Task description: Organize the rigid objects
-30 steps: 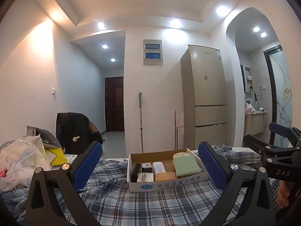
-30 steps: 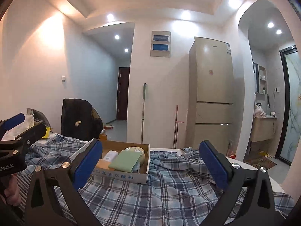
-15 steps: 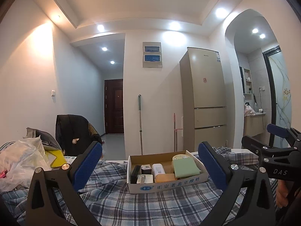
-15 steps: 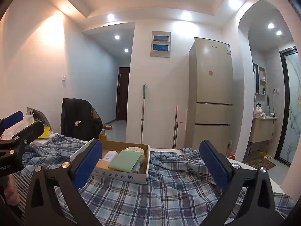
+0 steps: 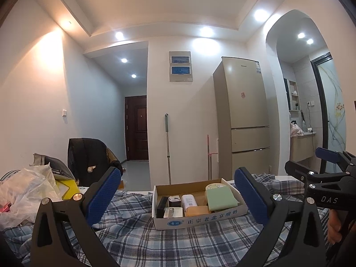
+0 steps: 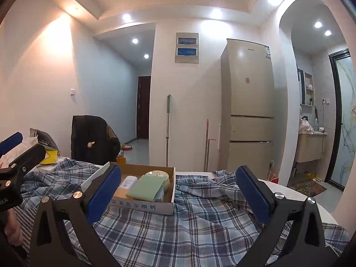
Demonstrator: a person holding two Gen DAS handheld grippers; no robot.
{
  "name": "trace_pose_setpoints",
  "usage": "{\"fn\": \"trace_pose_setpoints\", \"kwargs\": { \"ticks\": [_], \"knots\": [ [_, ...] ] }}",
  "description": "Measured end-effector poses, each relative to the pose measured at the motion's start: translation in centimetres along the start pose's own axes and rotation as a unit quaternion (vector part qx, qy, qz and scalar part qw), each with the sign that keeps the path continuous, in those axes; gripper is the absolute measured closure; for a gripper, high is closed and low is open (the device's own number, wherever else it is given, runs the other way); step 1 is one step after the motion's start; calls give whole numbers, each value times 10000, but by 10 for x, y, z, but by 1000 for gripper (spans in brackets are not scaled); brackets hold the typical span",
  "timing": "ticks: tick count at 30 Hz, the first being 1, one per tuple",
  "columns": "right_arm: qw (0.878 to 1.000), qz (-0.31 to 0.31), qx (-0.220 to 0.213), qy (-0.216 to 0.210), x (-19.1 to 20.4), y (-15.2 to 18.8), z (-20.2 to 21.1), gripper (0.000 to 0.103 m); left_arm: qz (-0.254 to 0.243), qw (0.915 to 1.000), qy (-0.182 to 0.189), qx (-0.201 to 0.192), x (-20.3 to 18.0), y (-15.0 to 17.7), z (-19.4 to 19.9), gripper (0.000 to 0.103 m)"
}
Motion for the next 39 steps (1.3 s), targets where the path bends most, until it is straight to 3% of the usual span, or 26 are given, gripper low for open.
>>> {"fn": "trace_pose_setpoints", "kwargs": {
  "ticks": [39],
  "knots": [
    [9999,-46,87,29,-3,-1,-2,0,47,9999,-89,27,-2,-1,0,0]
  ]
}}
Point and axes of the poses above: each gripper's, at about its wrist camera, not at the fingertips, and z roughly against the way its jaws point, x to its left, y to its underside, the point moved 2 cm from there along -z, roughly the way its jaws point, and after that the axes turned 8 degrees about y, right-handed, at the moved point
